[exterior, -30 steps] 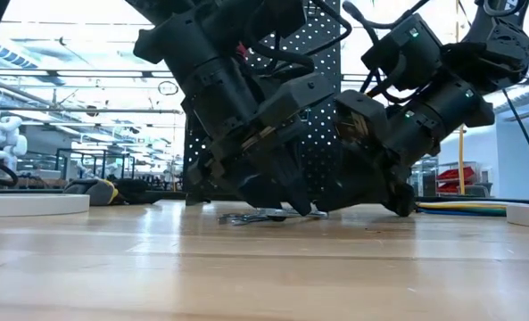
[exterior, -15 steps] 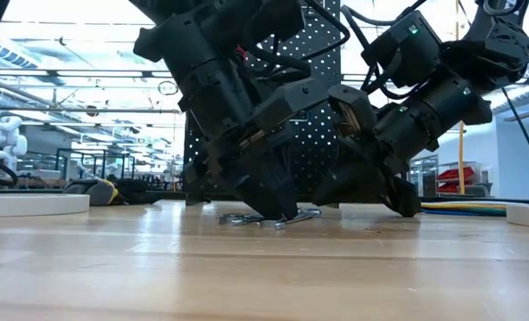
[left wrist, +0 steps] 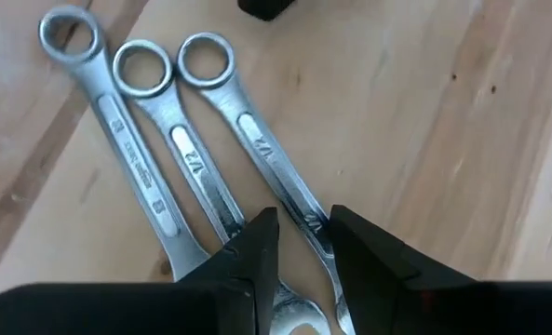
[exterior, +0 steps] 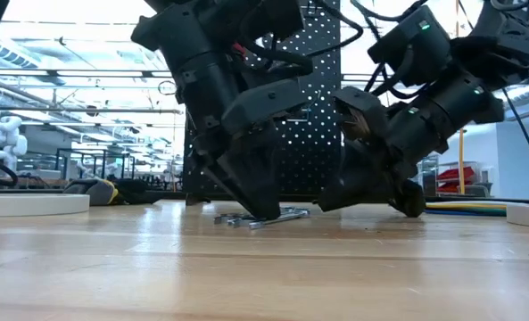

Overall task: Hang tools onto peg board
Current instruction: Hang the wrench on the peg board

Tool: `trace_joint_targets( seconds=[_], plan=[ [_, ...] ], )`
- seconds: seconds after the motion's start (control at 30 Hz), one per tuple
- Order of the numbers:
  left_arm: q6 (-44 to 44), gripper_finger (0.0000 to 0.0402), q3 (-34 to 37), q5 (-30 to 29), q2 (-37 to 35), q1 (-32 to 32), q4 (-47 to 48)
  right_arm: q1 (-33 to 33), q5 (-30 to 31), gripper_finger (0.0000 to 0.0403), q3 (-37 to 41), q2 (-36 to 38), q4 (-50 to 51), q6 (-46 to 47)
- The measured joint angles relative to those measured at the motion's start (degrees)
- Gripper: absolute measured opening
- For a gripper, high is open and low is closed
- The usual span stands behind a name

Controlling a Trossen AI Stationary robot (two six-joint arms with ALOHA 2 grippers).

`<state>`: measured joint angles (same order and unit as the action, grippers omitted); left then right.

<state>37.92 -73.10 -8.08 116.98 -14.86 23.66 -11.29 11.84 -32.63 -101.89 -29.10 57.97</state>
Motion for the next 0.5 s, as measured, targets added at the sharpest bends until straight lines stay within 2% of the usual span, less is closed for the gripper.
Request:
trace_joint_targets(
  seconds=[0.2,0.37,0.5],
  plan=[
    [-7.91,0.0104,0.39,-3.18,-2.81,-2.01,1.39,-2.07,0.75,0.0000,0.25,-0.39,-8.97,-9.07],
    [-11.75,0.0104,0.27,-8.48,-5.66,-4.15,0.34,-1.47,2.13,0.0000,0.00,-0.27,-9.36,-13.04],
    [-10.82,0.0104,0.80,-10.58,-6.23,-4.73,0.67,-1.09,2.65,0.0000,-2.54,-0.29,-9.19,-17.67]
  ],
)
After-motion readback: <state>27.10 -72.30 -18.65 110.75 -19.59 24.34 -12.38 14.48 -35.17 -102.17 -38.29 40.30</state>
